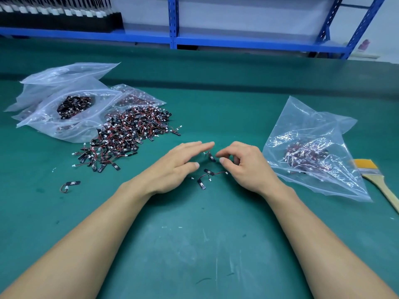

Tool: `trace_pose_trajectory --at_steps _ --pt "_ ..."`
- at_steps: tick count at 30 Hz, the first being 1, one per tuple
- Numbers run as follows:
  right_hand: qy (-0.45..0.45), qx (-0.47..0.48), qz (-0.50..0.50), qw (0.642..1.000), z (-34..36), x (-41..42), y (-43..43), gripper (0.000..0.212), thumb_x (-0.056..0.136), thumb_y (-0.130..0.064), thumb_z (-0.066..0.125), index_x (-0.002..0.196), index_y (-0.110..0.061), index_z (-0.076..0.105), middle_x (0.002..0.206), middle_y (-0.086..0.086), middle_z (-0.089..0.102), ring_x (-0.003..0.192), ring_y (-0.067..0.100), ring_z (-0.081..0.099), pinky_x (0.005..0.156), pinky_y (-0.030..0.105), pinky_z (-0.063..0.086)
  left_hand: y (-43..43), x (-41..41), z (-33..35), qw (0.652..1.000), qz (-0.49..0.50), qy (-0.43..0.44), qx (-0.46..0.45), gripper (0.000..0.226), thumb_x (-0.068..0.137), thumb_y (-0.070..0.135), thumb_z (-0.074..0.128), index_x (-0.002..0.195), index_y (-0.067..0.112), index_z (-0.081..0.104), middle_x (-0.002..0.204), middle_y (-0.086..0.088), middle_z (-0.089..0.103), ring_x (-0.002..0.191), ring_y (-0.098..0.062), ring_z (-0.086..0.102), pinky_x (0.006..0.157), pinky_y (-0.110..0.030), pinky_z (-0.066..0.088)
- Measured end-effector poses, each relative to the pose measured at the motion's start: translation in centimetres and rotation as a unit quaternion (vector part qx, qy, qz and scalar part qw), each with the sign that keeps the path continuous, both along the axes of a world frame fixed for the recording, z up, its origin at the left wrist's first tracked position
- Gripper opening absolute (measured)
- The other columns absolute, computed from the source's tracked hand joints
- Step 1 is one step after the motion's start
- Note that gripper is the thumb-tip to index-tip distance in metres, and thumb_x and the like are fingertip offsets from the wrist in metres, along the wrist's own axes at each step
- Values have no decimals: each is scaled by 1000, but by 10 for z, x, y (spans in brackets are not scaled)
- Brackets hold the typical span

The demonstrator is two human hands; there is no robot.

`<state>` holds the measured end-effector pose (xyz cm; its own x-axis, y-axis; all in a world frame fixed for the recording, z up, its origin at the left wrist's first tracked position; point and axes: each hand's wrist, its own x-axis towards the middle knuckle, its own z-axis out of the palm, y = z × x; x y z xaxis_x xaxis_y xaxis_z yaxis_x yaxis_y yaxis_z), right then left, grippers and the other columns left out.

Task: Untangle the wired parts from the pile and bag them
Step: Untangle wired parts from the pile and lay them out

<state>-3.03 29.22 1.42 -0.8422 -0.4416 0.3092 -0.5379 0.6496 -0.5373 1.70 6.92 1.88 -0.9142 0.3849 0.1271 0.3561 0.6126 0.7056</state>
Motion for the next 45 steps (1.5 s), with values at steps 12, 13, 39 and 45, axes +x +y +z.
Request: trace_pose_trajectory --at_steps 12,13,39,45 --pt "-24 129 53 990 2 -4 -3 40 100 -13 42 131 -25 66 127 -14 58 106 11 31 103 40 34 -31 -15 -10 975 186 94 -76 55 88 -1 50 139 20 53 146 4 48 135 -15 36 115 -28 24" --pt "-26 122 44 991 3 -5 1 39 98 -12 45 126 -24 69 121 -13 61 106 13 34 102 39 36 -33 -16 -11 973 194 95 -84 54 89 1 51 139 20 53 147 4 47 136 -16 35 115 -29 24" --pt "-54 -8 -55 997 14 -1 11 26 78 -34 48 66 -25 69 69 -12 61 65 11 51 67 36 48 -16 -33 -10 967 103 188 -141 39 90 13 69 127 26 64 105 14 73 100 -15 64 87 -28 45" --pt "-35 0 -56 998 9 -4 12 21 86 -25 58 69 -23 70 71 -11 62 67 10 52 68 38 50 -29 -25 -5 964 161 176 -118 38 90 15 70 126 27 62 87 20 65 71 -1 56 76 -30 49"
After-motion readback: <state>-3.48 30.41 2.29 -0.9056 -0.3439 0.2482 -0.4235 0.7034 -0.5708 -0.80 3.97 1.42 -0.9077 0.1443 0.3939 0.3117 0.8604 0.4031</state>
